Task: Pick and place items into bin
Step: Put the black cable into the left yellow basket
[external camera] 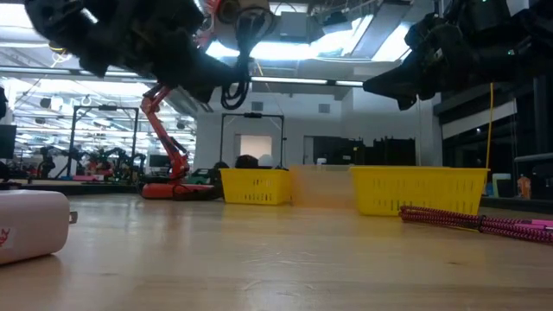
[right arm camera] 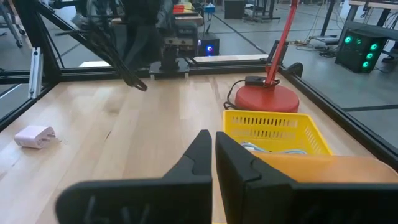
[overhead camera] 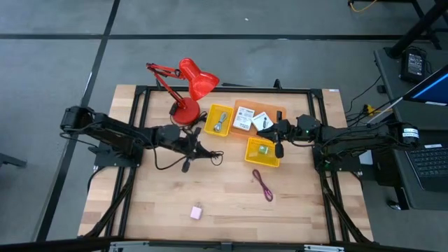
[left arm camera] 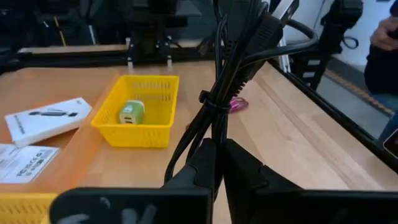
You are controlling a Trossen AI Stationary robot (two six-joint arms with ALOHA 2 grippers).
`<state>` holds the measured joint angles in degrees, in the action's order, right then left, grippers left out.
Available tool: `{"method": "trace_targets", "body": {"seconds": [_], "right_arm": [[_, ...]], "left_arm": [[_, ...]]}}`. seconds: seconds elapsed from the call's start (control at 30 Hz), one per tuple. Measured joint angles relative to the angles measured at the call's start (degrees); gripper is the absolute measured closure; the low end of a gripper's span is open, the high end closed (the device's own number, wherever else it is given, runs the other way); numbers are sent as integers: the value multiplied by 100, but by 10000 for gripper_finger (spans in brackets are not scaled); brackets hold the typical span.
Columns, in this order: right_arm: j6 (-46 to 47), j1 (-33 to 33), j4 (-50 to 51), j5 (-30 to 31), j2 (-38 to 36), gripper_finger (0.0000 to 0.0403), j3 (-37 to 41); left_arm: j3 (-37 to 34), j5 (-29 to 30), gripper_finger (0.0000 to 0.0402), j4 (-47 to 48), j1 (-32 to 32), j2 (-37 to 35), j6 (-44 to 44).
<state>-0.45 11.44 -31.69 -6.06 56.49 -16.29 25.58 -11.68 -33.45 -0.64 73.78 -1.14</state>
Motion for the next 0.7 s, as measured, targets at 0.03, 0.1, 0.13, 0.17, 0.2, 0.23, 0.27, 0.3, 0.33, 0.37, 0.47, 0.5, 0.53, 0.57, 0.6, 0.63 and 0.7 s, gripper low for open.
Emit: {"method": "trace_targets", "body": {"seconds": [0.03,0.1,0.13,0.17,0.2,0.23,0.27,0.3,0.33,0.37,0.47,0.5,0.53,0.57,0.6,0.63,0.7], "right_arm": [[0,-1,-8,0,0,397,0],[0,-2,-15,0,0,397,0],[0,0,-19,0,0,397,0],[5,0,-21,1,0,397,0],[9,-2,-23,0,0,397,0],[9,-1,-23,0,0,397,0],[11,0,-23,1,0,397,0],[13,-2,-23,1,0,397,0],[13,-2,-25,2,0,397,0],[13,0,-23,2,0,397,0],[15,-2,-23,2,0,397,0],[15,0,-23,2,0,397,0],[15,0,-23,2,0,397,0],[15,-2,-23,2,0,397,0],[15,0,-23,2,0,397,0],[15,-2,-23,2,0,397,0],[15,0,-23,2,0,397,0]], "left_arm": [[-105,9,393,-162,0,0,69],[-284,84,393,-419,0,4,210],[-356,178,393,-561,0,4,271],[-401,298,393,-640,0,4,314],[-436,417,393,-684,0,4,339],[-454,512,393,-657,0,4,356],[-454,632,393,-614,0,5,400],[-456,759,393,-613,0,7,449],[-455,896,393,-625,0,7,515],[-454,1067,393,-626,0,7,596],[-454,1797,393,-624,0,7,902],[-454,2031,393,-619,0,7,941],[-454,2222,393,-596,0,7,939],[-454,2394,393,-555,0,7,939],[-454,2547,393,-504,0,7,943],[-454,2697,393,-467,0,7,978],[-454,3012,393,-427,0,7,1106]]}}
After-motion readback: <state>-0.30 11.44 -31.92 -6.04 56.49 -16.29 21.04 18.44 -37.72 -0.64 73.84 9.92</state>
